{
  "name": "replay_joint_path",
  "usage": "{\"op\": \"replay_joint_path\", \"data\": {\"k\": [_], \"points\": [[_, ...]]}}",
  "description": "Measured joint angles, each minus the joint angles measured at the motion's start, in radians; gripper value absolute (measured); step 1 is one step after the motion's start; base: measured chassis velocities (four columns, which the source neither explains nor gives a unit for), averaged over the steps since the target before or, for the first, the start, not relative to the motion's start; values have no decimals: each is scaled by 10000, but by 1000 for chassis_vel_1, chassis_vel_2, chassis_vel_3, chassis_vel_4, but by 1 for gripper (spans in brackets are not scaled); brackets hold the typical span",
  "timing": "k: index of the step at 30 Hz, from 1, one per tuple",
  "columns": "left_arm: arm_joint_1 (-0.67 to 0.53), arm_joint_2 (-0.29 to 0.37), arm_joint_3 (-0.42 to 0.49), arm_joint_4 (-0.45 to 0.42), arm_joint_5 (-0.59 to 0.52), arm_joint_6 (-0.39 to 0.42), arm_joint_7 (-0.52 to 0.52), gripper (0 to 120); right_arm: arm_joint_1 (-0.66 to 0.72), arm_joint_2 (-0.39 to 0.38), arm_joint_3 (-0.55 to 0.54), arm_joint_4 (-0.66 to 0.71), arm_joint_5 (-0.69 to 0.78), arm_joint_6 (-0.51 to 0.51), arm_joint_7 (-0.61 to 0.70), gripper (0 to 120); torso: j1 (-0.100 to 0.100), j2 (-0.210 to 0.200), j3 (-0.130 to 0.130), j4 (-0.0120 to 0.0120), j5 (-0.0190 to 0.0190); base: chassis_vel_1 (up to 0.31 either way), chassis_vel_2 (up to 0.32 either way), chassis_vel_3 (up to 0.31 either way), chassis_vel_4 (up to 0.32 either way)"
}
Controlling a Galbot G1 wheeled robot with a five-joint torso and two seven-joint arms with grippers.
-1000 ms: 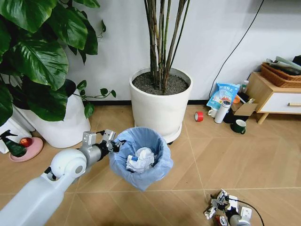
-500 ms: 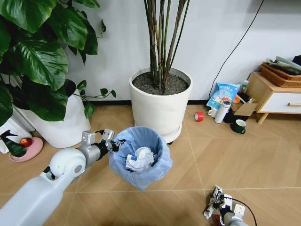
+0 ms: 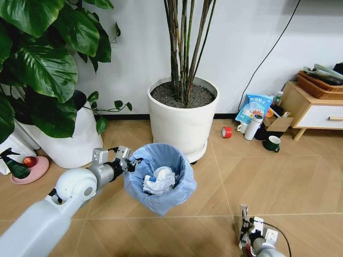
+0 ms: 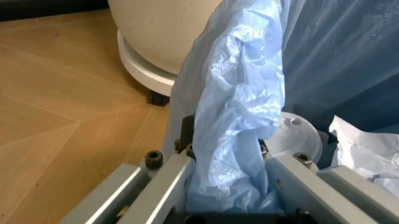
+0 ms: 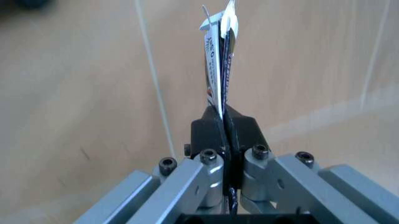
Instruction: Pick up the trash bin and place the garbage on the floor into it.
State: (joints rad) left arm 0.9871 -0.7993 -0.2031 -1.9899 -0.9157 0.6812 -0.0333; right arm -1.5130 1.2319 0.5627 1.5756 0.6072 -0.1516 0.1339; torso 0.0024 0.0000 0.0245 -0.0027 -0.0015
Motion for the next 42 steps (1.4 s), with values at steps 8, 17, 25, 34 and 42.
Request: {"op": "replay_joint_path", "data": {"k": [8, 17, 25, 34, 42], "points": [[-7, -7, 65, -21, 0, 0, -113, 1, 111, -1249, 275, 2758, -365, 246, -84, 0, 0, -1, 0, 1, -3, 0, 0, 0, 0], [-69, -120, 225, -22, -96, 64, -282, 1, 754, -2905, -132, 5507, 539, -9, 331, 0, 0, 0, 0, 2, -7, 0, 0, 0, 0], [-175, -285, 472, 57, -203, 138, -321, 1, 3217, -4729, -1566, 7343, 3151, 180, 20, 0, 0, -1, 0, 5, -7, 0, 0, 0, 0], [-362, -363, 757, 174, -456, 193, -350, 1, 4180, -5298, -2408, 7490, 3565, 238, -785, 0, 0, -1, 0, -2, -4, 0, 0, 0, 0], [-682, -516, 1022, 270, -573, 226, -448, 1, 5471, -5349, -3898, 7104, 3767, 103, -1053, 0, 0, -1, 0, 1, -5, 0, 0, 0, 0]]}}
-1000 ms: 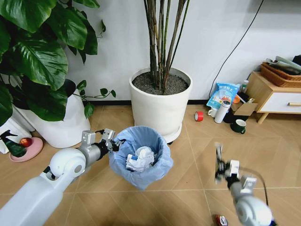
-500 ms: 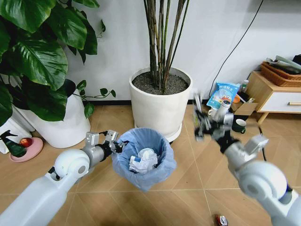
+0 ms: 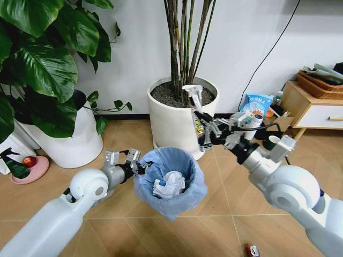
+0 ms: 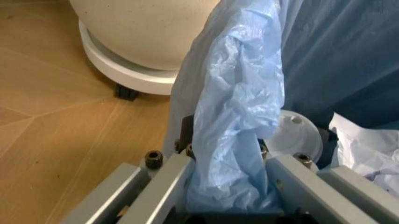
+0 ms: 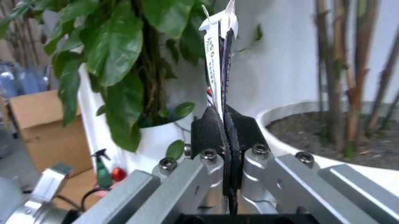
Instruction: Pick up the trash bin and place the garbage on the floor into it.
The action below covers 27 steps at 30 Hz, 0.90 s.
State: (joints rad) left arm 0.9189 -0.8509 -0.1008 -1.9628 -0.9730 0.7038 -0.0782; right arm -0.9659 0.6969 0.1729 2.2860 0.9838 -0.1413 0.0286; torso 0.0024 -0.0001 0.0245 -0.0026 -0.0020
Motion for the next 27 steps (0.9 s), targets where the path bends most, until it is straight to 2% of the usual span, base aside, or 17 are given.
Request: {"op": "replay_joint_path", "data": {"k": [11, 15, 22, 27], "points": [[-28, 66, -6, 13, -43, 12, 5, 1, 396, 131, -1546, -137, -96, -30, -288, 0, 0, 0, 0, 0, 0, 0, 0, 0, 0], [-44, 63, 0, 12, -55, 15, 8, 1, 400, 218, -1811, -359, -358, -39, -289, 0, 0, 0, 0, 0, 0, 0, 0, 0, 0], [-46, 125, -14, -48, -104, 26, 8, 1, 445, 654, -2545, -995, -1128, 11, -110, 27, 0, 0, 0, 0, 1, 0, 0, 0, 0], [-10, 195, -95, -98, -118, 28, 22, 1, 504, 740, -2631, -1189, -1476, 45, -93, 45, -1, 1, 0, 0, 0, 0, 0, 0, 0]]}}
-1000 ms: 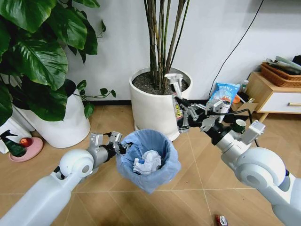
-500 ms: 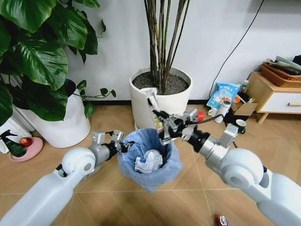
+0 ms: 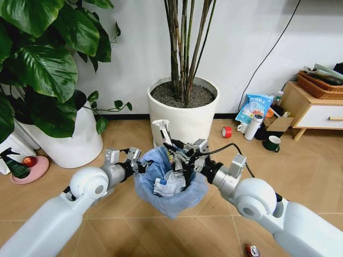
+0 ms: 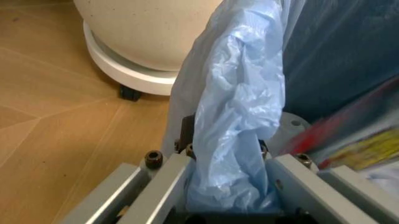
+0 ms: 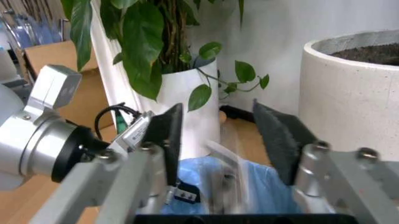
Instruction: Pick up the trash bin and place the garbage on the floor into it.
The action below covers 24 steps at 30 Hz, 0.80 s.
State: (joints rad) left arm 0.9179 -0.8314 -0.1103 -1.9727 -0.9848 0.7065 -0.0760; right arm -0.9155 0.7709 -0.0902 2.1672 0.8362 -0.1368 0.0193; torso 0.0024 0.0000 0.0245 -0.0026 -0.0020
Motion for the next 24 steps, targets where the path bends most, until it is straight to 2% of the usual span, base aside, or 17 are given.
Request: {"op": "replay_joint_path", "data": {"k": [1, 3, 5, 8, 12, 14, 15, 19, 24], "points": [[1, 2, -1, -1, 0, 1, 6, 1, 7, -1, 18, -21, -6, 2, 7, 51, 0, 0, 0, 0, 0, 0, 0, 0, 0], [-2, -1, -1, -1, 0, 2, 8, 1, 7, -4, 30, -34, -12, 3, 9, 52, 0, 0, 0, 0, 0, 0, 0, 0, 0], [-26, -31, 5, -2, 0, 2, 10, 1, -18, -6, 86, -65, -26, 5, 26, 64, 0, 0, 0, 0, 0, 0, 0, 0, 0], [-30, -45, 6, -2, 2, 2, 11, 1, -91, -5, 217, -74, -40, 6, 116, 72, 0, 0, 0, 0, 1, 0, 0, 0, 0], [15, -43, -16, -2, 35, 2, 12, 1, -298, -15, 626, -69, -49, -44, 314, 84, 0, 0, 0, 0, 1, 0, 0, 0, 0], [67, -62, -107, 1, 71, 1, 12, 1, -652, -34, 1199, -4, -58, -116, 657, 97, 0, 0, 0, 1, 2, 0, 0, 0, 0], [67, -62, -107, 1, 71, 1, 12, 1, -652, -34, 1199, -4, -58, -116, 657, 97, 0, 0, 0, 1, 2, 0, 0, 0, 0], [237, -47, -313, 8, 294, -39, 72, 1, -1426, 6, 2341, 183, -237, -306, 1335, 100, 0, 0, 0, -2, 1, 0, 0, 0, 0], [437, -58, -486, -94, 527, -81, 68, 1, -1810, 216, 2798, 139, -762, -608, 2029, 100, -1, 0, 0, 2, 2, 0, 0, 0, 0]]}}
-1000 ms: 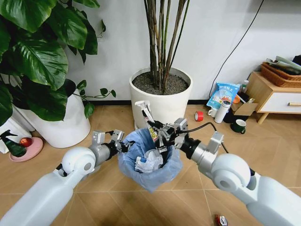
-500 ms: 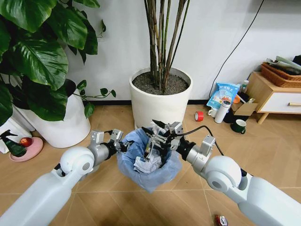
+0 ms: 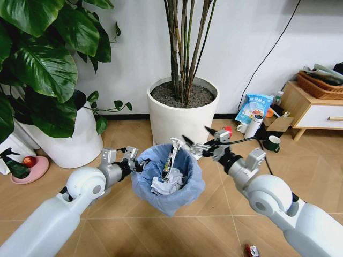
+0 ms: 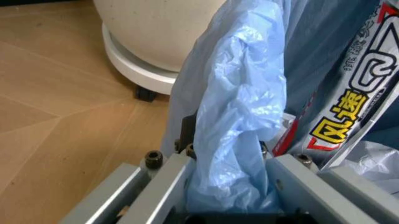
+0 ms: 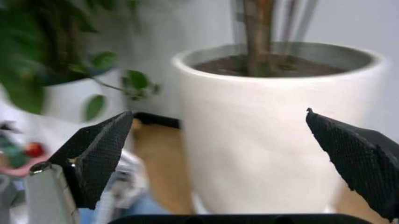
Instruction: Pick up the trash bin and place the garbage on the floor into it.
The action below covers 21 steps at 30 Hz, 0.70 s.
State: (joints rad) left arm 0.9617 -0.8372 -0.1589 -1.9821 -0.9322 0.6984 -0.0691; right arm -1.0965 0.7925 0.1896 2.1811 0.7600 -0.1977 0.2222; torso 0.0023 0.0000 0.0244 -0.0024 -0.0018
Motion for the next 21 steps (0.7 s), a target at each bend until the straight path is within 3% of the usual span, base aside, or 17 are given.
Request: {"op": "replay_joint_path", "data": {"k": [13, 21], "points": [[317, 267, -340, -215, -40, -14, 3, 1, -2478, 661, 2311, -147, -942, -235, 358, 100, 0, 0, -1, -3, 0, 0, 0, 0, 0], [310, 192, -228, -171, -14, -21, 37, 1, -3494, 929, 2971, 12, -1460, -7, 56, 100, 0, 0, 0, -3, -2, 0, 0, 0, 0]]}}
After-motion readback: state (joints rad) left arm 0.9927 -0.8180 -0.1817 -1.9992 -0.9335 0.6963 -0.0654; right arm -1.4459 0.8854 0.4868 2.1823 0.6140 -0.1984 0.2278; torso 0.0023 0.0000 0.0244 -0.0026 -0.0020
